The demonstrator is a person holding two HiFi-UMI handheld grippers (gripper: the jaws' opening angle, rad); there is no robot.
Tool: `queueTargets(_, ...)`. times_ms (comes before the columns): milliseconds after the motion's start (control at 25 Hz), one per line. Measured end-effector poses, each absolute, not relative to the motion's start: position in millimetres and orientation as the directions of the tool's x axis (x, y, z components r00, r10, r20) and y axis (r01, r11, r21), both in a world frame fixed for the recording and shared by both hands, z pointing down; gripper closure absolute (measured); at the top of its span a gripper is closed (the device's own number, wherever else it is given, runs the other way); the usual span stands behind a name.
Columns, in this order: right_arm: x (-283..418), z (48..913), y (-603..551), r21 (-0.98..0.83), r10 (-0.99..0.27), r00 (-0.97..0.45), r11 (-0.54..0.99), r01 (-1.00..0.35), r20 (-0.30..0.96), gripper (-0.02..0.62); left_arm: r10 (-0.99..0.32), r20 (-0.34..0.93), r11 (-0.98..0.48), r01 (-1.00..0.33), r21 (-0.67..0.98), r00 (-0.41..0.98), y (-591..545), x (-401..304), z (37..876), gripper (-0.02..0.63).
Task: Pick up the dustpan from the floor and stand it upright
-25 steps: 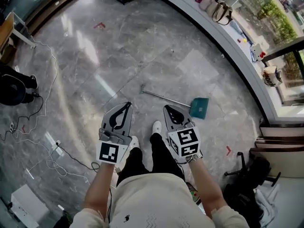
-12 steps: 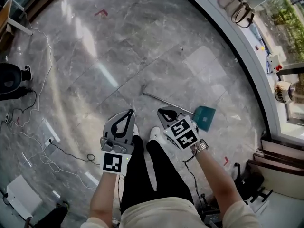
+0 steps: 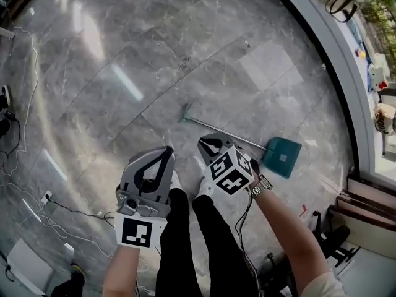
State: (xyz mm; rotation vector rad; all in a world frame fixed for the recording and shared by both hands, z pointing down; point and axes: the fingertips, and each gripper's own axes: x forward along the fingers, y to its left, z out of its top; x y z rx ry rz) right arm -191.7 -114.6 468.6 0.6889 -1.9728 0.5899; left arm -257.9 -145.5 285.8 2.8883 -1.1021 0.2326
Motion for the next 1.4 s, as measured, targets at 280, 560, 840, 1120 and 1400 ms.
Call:
queueTargets(280, -185.7, 642.4, -113.2, -0.168, -0.078, -0.347, 0.763, -0.624, 0.935, 0.520, -0.645, 0.166, -0.756, -0.654, 0.004, 0.746, -145.1, -255.5, 419.8, 0.595)
queueTargets(560, -182.4, 791.7, -123.1, -0.180, -0.023, -0.319, 0.785, -0.593, 0.948, 0.506, -0.621, 0.179, -0.774, -0.633, 0.010, 0.763, -157.1, -250.7, 563.7, 0.595)
queueTargets(840, -169.2, 936.8, -132.7, -0.160, 0.007, -0.269, 0.819, -0.552, 0.963, 0.495, -0.620, 0.152, -0.779, -0.627, -0.003, 0.770, -179.3, -248.1, 692.4, 0.595)
queueTargets(1120, -157.8, 1007.9, -139.3, -0.148, 0.031, -0.227, 0.840, -0.522, 0.973, 0.495, -0.622, 0.173, -0.771, -0.636, 0.035, 0.763, -178.6, -240.9, 773.1, 0.595)
queueTargets(1400, -161.4, 1018.3, -145.0, -0.174, 0.084, -0.193, 0.837, -0.518, 0.978, 0.495, -0.608, 0.208, -0.785, -0.619, -0.015, 0.766, -169.6, -235.7, 790.4, 0.595)
